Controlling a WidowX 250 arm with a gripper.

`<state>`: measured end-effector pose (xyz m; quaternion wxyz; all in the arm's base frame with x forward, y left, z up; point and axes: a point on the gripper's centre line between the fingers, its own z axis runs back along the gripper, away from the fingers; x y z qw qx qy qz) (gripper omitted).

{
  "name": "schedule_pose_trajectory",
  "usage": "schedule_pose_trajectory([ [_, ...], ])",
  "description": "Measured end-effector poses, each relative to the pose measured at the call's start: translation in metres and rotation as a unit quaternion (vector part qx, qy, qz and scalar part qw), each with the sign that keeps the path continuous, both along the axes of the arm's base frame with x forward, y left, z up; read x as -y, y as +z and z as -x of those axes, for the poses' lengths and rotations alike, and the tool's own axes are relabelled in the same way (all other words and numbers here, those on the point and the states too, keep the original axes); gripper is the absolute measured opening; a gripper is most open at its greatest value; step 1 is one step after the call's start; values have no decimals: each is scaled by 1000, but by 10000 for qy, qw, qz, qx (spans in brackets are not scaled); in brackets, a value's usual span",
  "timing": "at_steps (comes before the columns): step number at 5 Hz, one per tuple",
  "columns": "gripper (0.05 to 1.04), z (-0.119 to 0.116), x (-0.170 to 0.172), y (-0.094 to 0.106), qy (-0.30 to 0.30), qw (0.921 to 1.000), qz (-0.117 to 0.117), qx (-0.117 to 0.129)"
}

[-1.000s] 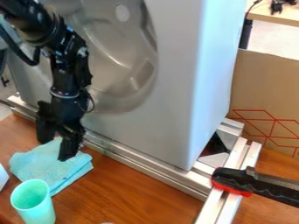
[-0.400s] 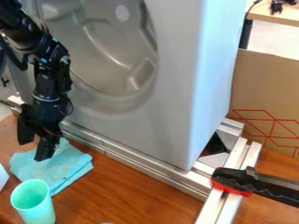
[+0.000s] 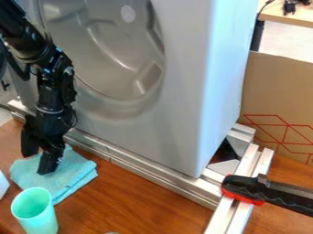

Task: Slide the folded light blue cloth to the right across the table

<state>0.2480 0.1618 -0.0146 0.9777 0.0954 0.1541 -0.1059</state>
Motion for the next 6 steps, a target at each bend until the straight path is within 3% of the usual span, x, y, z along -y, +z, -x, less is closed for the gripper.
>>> schedule_pose_trajectory([
  [1,1000,1,5,-11,39,9996,246,135],
  [2,1000,4,9,-12,491,9977,262,396],
  [3,1000,3,18,-14,911,9926,443,671],
  [4,1000,-5,41,-15,1512,9791,994,927],
  [5,1000,-14,71,-14,1261,9810,1171,897],
  [6,1000,-15,106,-14,680,9877,1253,644],
])
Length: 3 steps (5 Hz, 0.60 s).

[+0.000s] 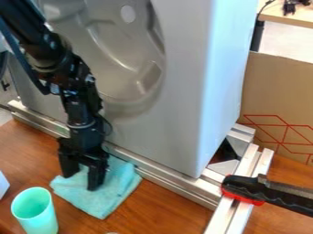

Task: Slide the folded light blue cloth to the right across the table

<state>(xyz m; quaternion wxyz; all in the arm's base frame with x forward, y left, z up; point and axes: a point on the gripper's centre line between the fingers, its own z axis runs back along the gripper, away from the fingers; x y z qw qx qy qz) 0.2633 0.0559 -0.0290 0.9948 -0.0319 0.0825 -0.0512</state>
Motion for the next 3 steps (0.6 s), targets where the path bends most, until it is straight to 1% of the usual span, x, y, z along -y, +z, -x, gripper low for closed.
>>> schedule_pose_trajectory([
  [1,1000,7,25,-1,-265,9996,-11,-99],
  [2,1000,9,42,-3,-478,9988,-11,-146],
  [3,1000,8,54,-2,-181,9995,249,-117],
])
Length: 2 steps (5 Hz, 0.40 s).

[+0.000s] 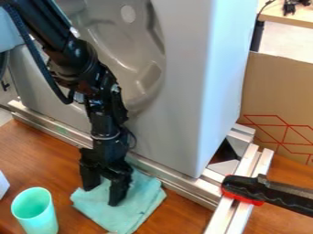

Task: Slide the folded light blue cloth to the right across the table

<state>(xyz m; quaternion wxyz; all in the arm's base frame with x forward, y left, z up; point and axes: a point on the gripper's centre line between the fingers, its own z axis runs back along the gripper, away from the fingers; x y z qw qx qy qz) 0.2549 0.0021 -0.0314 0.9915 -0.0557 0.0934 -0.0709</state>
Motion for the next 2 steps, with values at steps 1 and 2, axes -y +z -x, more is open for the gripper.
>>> schedule_pose_trajectory([
  [1,1000,0,10,1,212,9994,281,10],
  [2,1000,3,25,4,-43,9996,284,39],
])
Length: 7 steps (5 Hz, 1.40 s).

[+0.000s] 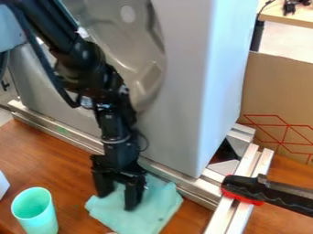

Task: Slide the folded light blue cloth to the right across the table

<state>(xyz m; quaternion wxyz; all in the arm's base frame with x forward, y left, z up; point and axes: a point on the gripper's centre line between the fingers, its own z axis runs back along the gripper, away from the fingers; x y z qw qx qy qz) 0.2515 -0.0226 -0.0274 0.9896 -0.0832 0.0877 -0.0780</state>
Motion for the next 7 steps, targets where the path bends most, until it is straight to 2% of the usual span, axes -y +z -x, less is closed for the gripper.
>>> schedule_pose_trajectory([
  [1,1000,3,0,5,-334,9991,-260,-103],
  [2,1000,-2,0,28,-650,9967,-449,166],
  [4,1000,-5,-11,62,-640,9957,-404,541],
  [5,1000,17,-27,72,-790,9937,-771,214],
  [6,1000,39,-43,81,-940,9910,-944,91],
  [7,1000,60,-56,88,-1074,9880,-1091,199],
])
